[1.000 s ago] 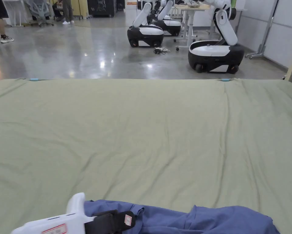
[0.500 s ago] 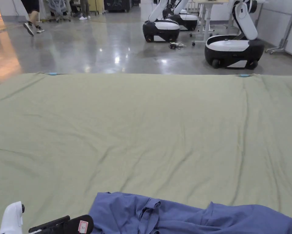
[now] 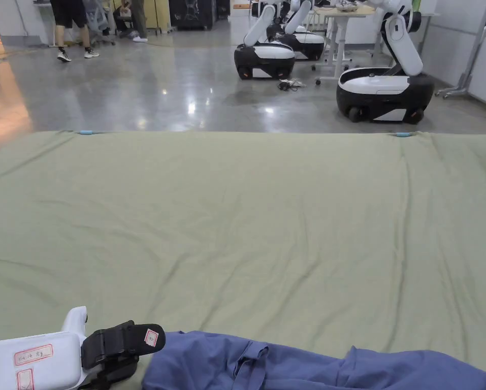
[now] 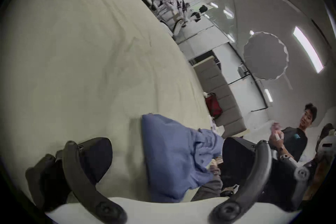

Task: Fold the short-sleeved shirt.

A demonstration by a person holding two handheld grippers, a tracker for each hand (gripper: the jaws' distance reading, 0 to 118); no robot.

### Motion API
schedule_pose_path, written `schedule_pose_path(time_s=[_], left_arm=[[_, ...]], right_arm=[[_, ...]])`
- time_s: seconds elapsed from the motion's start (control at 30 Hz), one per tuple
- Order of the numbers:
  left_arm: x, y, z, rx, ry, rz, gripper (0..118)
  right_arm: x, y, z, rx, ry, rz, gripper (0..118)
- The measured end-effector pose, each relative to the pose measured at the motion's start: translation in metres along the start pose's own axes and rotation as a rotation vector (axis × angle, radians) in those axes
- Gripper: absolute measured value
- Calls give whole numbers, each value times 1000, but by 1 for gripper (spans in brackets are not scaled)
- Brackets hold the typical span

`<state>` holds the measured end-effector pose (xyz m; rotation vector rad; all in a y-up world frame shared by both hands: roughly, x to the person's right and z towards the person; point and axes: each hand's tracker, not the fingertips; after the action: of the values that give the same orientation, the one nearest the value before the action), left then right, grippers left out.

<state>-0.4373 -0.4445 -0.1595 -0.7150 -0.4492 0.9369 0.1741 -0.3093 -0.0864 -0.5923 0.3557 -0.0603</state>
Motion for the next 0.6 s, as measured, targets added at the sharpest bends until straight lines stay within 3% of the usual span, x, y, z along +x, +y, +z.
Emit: schedule_pose_path(time_s=[0.13, 0.27, 0.3, 0.33, 0.37, 0.43, 0.5, 0.6], left_arm=[[7, -7, -23, -72, -206, 63, 117], [-35, 13, -35, -83, -143, -11, 114], [-27, 9, -36, -75, -158, -4, 108], [-11, -3, -38, -71, -162, 5, 85], [-11, -7, -37, -58, -151, 7, 17], [-14, -15, -37, -6, 32, -68, 11], [-16, -6, -36, -55, -1, 5, 10], [-14, -6, -31, -21, -21, -19, 10]], right_arm=[[1, 0, 2, 1, -15, -7, 4], [3, 0, 1, -1, -20, -7, 4], [4, 0, 1, -3, -21, -6, 4], [4, 0, 1, -4, -21, -6, 4], [5, 0, 1, -4, -20, -6, 4], [5, 0, 0, -6, -19, -7, 4], [6, 0, 0, -6, -22, -7, 4], [5, -1, 0, -5, -21, -11, 4]])
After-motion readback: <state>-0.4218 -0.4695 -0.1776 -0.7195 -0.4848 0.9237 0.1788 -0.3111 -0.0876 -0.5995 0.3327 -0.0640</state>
